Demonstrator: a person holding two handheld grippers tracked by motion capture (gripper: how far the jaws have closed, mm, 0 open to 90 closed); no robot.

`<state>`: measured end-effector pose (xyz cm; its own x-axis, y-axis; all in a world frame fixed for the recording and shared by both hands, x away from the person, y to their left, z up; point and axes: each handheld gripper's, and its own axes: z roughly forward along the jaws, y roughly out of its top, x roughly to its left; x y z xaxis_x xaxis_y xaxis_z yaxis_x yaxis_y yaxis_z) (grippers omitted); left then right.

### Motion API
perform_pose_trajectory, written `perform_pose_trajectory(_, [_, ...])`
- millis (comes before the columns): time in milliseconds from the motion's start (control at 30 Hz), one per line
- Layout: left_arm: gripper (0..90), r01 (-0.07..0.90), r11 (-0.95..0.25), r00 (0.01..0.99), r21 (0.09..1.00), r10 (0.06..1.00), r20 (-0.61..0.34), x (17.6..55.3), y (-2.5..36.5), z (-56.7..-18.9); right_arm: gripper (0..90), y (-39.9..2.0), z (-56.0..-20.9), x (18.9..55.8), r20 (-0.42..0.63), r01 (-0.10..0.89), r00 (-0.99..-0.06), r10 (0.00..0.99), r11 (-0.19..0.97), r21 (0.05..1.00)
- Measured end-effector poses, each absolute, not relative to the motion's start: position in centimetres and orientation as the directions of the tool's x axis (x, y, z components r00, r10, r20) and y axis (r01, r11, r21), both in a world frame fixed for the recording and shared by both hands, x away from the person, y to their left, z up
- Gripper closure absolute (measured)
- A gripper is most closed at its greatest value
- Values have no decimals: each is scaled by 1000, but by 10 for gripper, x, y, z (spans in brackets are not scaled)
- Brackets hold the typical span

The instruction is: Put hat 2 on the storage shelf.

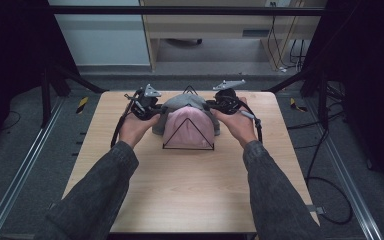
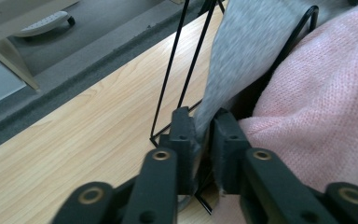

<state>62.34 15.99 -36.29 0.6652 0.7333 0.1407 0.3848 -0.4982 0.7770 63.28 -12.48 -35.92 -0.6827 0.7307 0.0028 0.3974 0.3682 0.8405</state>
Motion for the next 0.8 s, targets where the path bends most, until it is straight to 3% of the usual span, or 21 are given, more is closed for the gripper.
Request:
perform_pose_trajectory(67, [766,385,-495,662,779,736,140,622,161,-362,701,-126,-357,632,2,399,-675,738,363,842])
perform_pose_trajectory(100, [739,387,-492,661,780,738,138,621,161,-361,615,-127,-352,629,1,400,-658,753,348,848])
perform_pose_trajectory(200, [704,389,-493,653,778,744,145,618,162,-358,560,-128,-347,626,-14,392,-642,767,344,853])
perform_pose_trajectory(233, [689,382,-492,646,782,748,155,614,164,-354,499,-129,-342,623,-28,379,-626,779,336,862])
perform_pose_trajectory(300, [676,378,-492,643,784,749,160,612,165,-352,475,-129,-339,621,-32,376,-618,786,330,866])
perform_pose_trajectory(567, [329,356,-466,620,810,766,169,589,173,-327,293,-129,-318,603,-44,361,-580,813,305,881])
perform_pose_trajectory(633, [292,349,-469,631,812,758,167,582,174,-323,274,-128,-315,600,-45,360,-577,815,303,882])
perform_pose_trajectory(667, [214,339,-482,637,808,749,179,573,174,-317,222,-127,-310,592,-53,357,-574,817,308,882])
perform_pose_trajectory(800, [127,350,-496,656,794,736,171,559,175,-312,186,-125,-301,579,-51,352,-575,816,304,885])
